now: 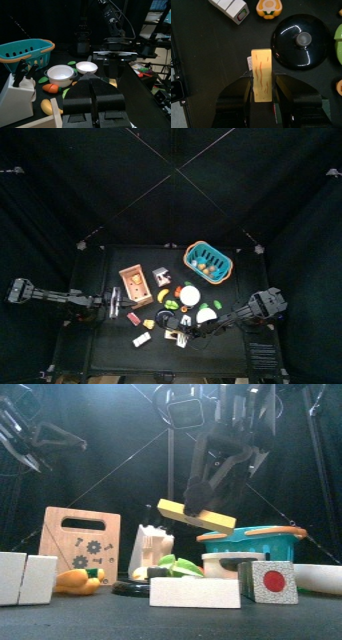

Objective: Place egg block on rice

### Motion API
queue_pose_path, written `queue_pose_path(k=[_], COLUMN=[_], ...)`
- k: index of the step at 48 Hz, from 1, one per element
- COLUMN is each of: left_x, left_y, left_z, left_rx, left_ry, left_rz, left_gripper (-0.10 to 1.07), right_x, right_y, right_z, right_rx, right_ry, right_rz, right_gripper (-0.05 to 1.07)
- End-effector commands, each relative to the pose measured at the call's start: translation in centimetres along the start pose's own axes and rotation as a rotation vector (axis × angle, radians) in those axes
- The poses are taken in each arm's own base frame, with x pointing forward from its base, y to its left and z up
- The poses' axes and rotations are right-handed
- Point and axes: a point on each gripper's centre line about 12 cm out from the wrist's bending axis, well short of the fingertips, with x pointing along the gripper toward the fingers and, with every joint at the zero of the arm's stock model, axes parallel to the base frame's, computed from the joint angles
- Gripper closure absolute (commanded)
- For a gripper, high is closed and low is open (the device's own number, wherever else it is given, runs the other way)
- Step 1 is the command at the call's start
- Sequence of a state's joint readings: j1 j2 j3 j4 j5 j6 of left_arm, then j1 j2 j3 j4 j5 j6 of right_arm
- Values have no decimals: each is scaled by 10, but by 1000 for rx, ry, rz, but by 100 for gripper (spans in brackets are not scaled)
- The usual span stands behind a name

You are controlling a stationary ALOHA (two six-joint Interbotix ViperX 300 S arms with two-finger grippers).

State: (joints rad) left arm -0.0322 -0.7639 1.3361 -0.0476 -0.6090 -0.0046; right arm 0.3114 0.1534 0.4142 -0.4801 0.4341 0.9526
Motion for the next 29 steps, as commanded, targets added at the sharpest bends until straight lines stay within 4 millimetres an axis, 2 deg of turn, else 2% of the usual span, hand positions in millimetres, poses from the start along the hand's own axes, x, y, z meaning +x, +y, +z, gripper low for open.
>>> queue_pose_path(k=[1, 29], left_x=[2, 2], left_y=[0, 0], left_z=[4, 3], left_rx=[-1, -1], left_ry=[-14, -11], left_rz=[2, 2], left_gripper=[78, 78], right_x=[-6, 14], right_y=[2, 6], right_z=[14, 13], right_rx=[1, -88], right_ry=[-17, 68], right_rz=[9, -20], right_gripper=[40, 40])
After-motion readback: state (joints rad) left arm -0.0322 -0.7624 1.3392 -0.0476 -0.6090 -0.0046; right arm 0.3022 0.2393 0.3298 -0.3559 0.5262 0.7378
